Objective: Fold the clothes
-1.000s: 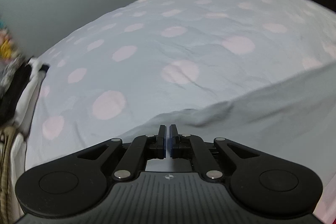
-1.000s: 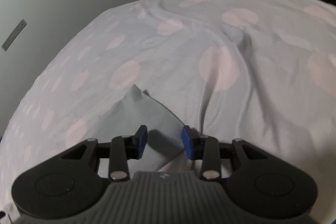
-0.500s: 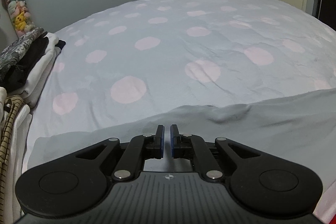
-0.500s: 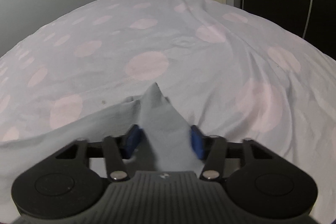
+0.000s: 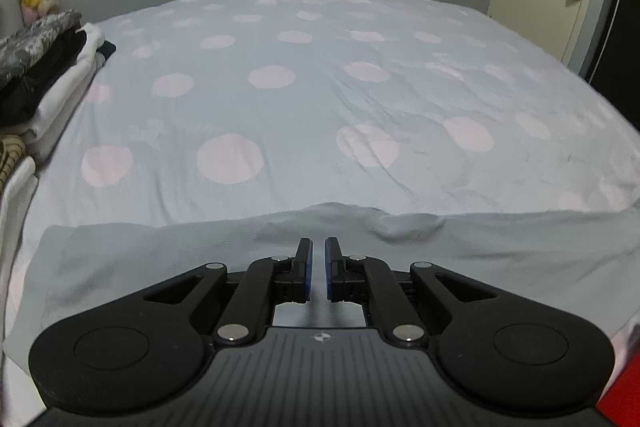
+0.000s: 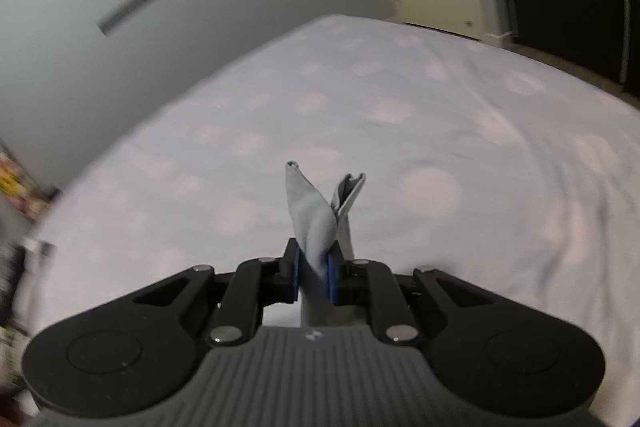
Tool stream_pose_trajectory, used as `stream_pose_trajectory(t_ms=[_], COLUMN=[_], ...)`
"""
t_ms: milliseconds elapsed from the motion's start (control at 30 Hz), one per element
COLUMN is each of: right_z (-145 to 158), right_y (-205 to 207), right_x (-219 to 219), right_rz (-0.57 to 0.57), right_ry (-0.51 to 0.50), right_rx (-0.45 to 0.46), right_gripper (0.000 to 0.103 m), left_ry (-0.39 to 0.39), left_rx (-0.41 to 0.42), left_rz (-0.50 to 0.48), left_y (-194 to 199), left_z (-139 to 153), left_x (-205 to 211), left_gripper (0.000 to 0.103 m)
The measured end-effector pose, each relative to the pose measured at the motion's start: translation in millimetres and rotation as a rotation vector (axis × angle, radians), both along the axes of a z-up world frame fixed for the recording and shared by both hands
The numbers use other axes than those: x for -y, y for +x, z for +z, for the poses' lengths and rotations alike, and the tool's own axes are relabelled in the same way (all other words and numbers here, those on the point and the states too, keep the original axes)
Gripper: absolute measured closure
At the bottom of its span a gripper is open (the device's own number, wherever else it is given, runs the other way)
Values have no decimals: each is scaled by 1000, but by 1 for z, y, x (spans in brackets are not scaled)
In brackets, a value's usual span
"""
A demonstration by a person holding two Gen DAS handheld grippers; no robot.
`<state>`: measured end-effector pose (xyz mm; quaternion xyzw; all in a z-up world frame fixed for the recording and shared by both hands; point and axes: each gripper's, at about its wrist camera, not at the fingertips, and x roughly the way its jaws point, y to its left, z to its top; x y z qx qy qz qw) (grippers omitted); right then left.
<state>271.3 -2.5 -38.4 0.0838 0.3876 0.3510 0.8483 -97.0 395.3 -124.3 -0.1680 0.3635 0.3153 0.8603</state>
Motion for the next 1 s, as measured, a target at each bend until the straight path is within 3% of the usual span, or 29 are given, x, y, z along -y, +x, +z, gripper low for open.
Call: stream_pose_trajectory(t_ms=[167, 367, 533, 767, 867, 1000], right_z=[56, 56, 2, -86, -115, -129], right_y=[-50, -118, -180, -255, -265, -268], right_x=[-53, -121, -182, -236, -248, -250], right_rz=[82, 193, 298, 383, 400, 456], right_ry=[49, 97, 37, -139, -215, -237], right_rx=[21, -27, -41, -42, -22, -34], right_gripper=[88, 88, 88, 88, 87, 75], left_ry=[-62, -164, -244, -282, -294, -316], left_rx=[60, 122, 171, 185, 171, 168], left_rz=[-12, -5, 2, 6, -5, -25], left_y=[-11, -21, -29, -29, -26, -22], left_z=[7, 8, 8, 5, 1, -2], left_x=[-3, -12, -19, -24, -24, -24], left_gripper=[97, 97, 97, 97, 97, 97])
